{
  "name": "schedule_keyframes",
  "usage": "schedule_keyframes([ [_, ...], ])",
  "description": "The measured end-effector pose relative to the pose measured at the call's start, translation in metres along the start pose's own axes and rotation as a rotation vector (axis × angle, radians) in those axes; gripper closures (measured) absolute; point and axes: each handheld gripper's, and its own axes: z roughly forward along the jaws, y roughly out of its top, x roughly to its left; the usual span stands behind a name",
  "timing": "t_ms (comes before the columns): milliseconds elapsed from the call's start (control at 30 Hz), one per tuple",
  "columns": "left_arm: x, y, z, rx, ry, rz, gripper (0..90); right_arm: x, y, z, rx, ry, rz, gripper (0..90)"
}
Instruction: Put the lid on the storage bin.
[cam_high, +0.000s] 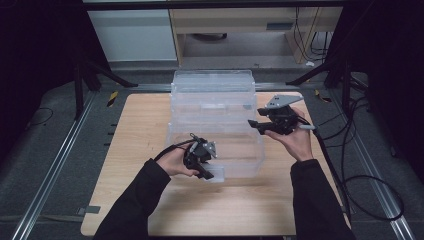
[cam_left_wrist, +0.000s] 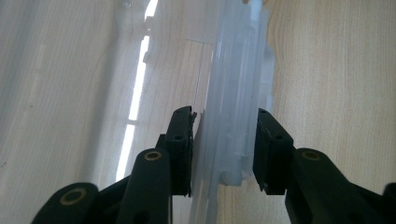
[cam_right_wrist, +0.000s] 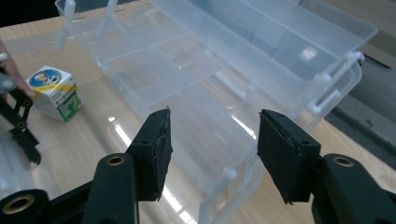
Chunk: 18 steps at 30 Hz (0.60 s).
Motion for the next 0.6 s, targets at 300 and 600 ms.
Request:
schedule_keyframes([
  [300, 0.004, 0.000, 0.000, -0.009, -0.003, 0.058, 62.7, -0.010, 0.028, 0.022, 0.014, 0.067, -0.033, 44.9],
  [600, 0.000, -0.003, -0.001, -0.017, -0.015, 0.007, 63.0, -0.022, 0.056, 0.038, 0.018, 0.109, -0.089, 47.6],
])
